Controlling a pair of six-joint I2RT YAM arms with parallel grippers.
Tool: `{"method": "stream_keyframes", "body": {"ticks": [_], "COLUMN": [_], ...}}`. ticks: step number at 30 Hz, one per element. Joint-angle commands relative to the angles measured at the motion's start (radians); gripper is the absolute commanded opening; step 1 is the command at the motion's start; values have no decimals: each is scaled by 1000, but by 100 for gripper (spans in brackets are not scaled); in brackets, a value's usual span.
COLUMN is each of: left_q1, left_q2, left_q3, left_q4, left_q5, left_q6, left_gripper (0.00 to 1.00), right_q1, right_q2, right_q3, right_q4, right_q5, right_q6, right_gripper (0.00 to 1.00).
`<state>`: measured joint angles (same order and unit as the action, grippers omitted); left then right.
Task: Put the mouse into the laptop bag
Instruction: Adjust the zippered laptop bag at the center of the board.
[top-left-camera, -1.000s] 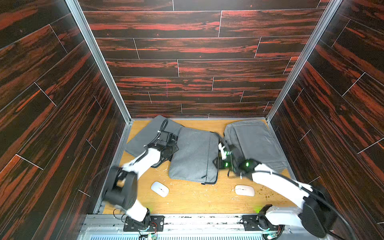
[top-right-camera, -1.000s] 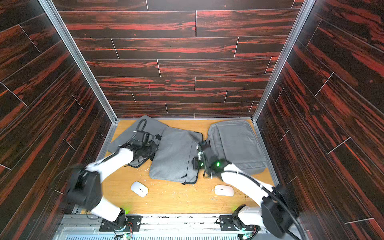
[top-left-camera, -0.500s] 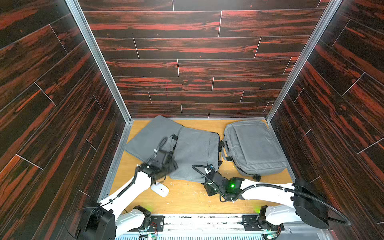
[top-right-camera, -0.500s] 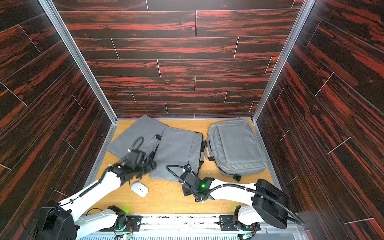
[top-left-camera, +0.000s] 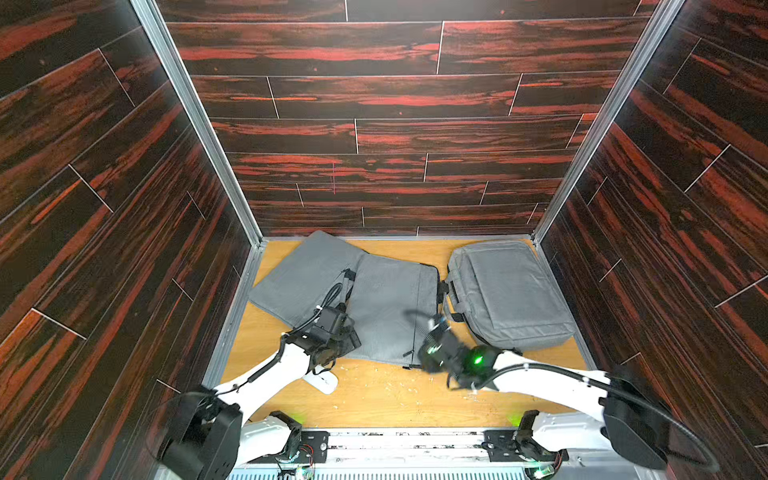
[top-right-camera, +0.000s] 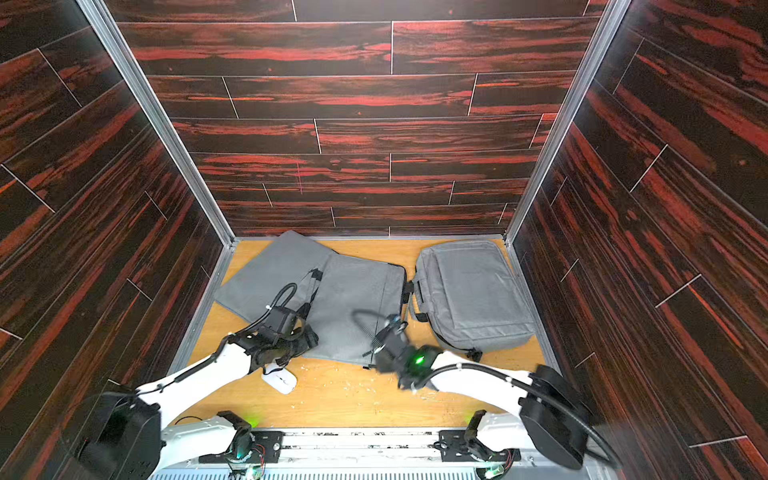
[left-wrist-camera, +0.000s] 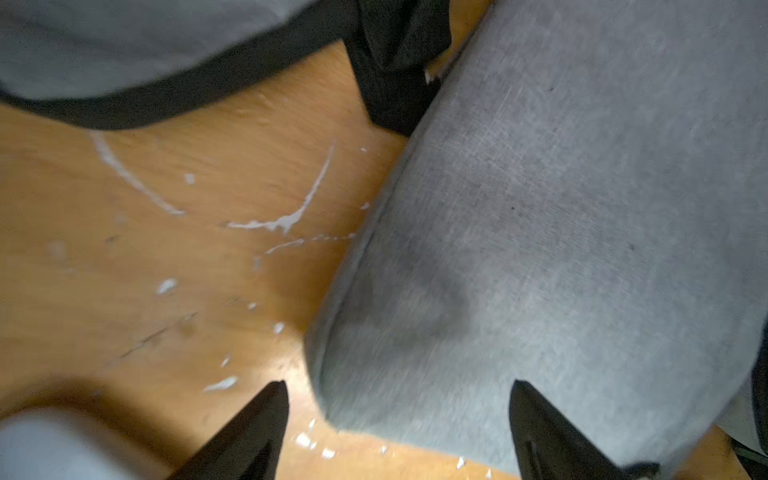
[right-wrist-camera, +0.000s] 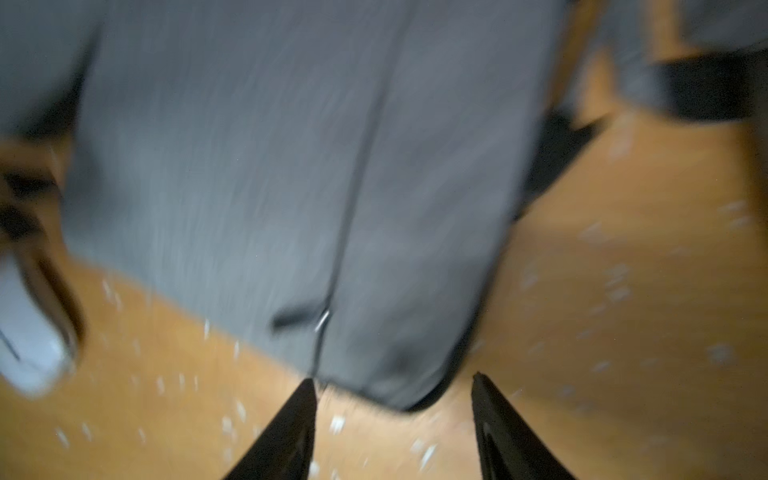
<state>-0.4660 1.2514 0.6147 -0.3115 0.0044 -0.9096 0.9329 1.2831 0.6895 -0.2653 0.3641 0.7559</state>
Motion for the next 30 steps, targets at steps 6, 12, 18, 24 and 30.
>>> {"method": "stream_keyframes", "body": {"ticks": [6,12,18,24,30], "left_q1": [-4,-3,-2,-3,0], "left_q2": [98,149,204,238,188], "left_q3": [-8,13,32,76,173], "left_q4": [73,89,118,113,18], "left_q5": [19,25,48,59,39], "left_q6": [3,8,11,20,64], "left_gripper": [87,83,53,9,0], "right_q1": [-248,-386,-418,-438,-444], "right_q2": [94,248,421,472,419], "right_q3": [57,127,223,223,217], "right_q4": [117,247,296,366,386], "right_q5": [-232,-367,-423,-493,-556], "right_q6": [-121,-143,-166,-133,-123], "right_gripper": [62,61,56,44,0]}}
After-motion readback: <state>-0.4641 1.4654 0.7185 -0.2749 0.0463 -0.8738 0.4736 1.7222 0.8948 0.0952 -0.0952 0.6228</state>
